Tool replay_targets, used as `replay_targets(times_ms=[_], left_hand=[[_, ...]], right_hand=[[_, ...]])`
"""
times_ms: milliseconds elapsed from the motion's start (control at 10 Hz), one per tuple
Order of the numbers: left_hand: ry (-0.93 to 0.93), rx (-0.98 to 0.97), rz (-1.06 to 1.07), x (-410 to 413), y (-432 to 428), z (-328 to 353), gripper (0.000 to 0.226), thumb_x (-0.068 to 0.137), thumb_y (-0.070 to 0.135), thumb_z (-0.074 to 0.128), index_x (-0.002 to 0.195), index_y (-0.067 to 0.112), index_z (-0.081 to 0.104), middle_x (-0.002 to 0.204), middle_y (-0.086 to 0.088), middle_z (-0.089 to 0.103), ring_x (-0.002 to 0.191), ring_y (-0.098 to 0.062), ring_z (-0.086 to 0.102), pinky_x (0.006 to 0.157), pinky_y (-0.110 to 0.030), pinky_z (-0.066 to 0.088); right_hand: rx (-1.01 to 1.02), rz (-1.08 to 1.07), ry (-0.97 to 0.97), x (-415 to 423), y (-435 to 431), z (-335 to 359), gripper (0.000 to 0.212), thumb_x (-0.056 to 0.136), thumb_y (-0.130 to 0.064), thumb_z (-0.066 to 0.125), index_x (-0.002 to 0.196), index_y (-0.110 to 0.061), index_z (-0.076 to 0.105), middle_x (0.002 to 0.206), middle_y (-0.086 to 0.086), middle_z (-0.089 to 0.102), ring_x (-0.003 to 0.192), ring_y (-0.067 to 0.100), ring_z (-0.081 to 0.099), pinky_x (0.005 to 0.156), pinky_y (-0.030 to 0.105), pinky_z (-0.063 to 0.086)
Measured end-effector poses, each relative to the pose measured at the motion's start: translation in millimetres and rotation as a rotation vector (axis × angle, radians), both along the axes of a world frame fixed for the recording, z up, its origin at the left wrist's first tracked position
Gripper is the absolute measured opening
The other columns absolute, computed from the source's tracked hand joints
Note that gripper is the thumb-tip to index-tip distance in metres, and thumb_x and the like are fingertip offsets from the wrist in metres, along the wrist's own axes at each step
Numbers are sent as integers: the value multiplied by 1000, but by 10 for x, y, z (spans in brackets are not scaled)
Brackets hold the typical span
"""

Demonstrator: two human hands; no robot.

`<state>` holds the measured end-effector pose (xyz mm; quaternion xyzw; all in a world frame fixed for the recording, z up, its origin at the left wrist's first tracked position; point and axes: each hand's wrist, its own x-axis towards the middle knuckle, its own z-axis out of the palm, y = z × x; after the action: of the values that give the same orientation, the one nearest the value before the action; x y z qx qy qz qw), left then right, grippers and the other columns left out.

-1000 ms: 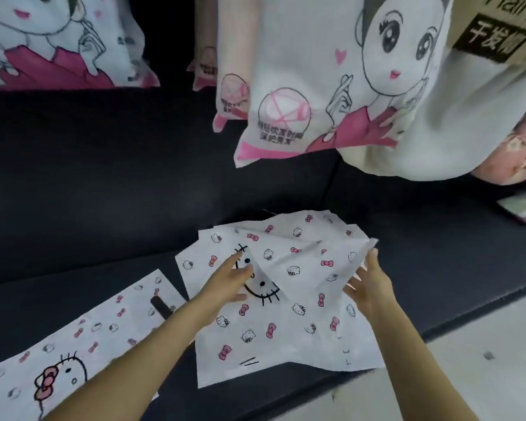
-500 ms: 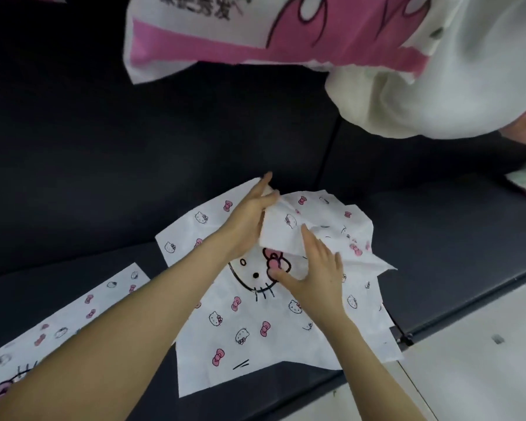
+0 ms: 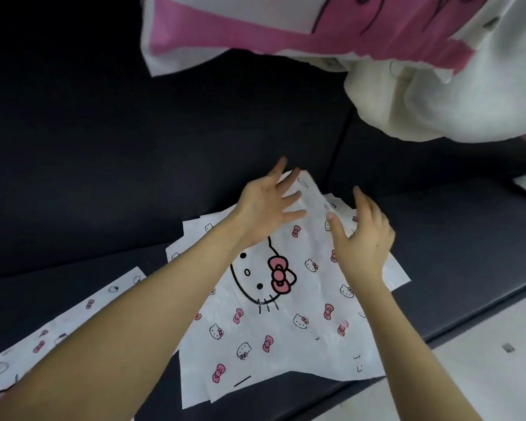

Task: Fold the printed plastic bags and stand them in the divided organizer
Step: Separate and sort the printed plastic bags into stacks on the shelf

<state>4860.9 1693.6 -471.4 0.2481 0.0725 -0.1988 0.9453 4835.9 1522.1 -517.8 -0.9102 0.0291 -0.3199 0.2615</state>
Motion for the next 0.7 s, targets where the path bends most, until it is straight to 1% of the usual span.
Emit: replay_targets(times_ms=[100,200,300,400,500,600,700], left_hand=[[-338,1407,-386,-121,-17,94,50,103,42,34,150,38,17,158,6,21,146,-22,19,108,-31,27],[-924,1655,-78,-107,-38,-343,40,101,33,45,141,27,45,148,9,42,134,-12,40,102,-23,34],[-788,1931,-58,-258,202,-814,33,98,28,48,128,20,60,134,-1,56,122,-23,50,101,-29,37],[-773,2090,23,-518,574,-1151,36,91,29,48,115,13,69,120,-12,64,111,-35,58,100,-42,41],[-843,2195,117,-794,883,-1350,40,82,33,45,97,10,75,103,-16,69,94,-38,67,85,-54,51],[-760,2261,165,-1124,1295,-1437,41,84,34,44,98,9,74,105,-15,69,96,-33,63,84,-49,51],[-563,2314,179,-1546,1815,-1593,46,85,39,43,101,7,73,109,-18,67,101,-34,61,90,-49,49]], right_hand=[[-81,15,-67,-171,84,-189,55,87,-50,44,130,-17,57,127,9,60,117,26,52,96,46,39],[-280,74,161,-283,142,-623,63,81,-59,44,125,-17,62,127,16,60,118,38,56,98,57,39],[-415,64,370,-336,100,-971,72,77,-68,38,126,-20,61,133,17,56,124,39,51,102,61,32],[-431,11,443,-349,55,-1062,76,79,-70,31,128,-20,60,140,15,50,132,35,42,106,58,16],[-401,-38,398,-405,195,-971,70,82,-63,33,125,-16,62,134,23,53,128,43,45,107,64,19],[-354,52,237,-570,553,-875,60,86,-55,39,120,-14,65,128,23,58,121,44,51,106,64,27],[-320,261,139,-799,1066,-894,56,87,-54,42,117,-13,67,124,18,62,116,41,57,103,61,34]])
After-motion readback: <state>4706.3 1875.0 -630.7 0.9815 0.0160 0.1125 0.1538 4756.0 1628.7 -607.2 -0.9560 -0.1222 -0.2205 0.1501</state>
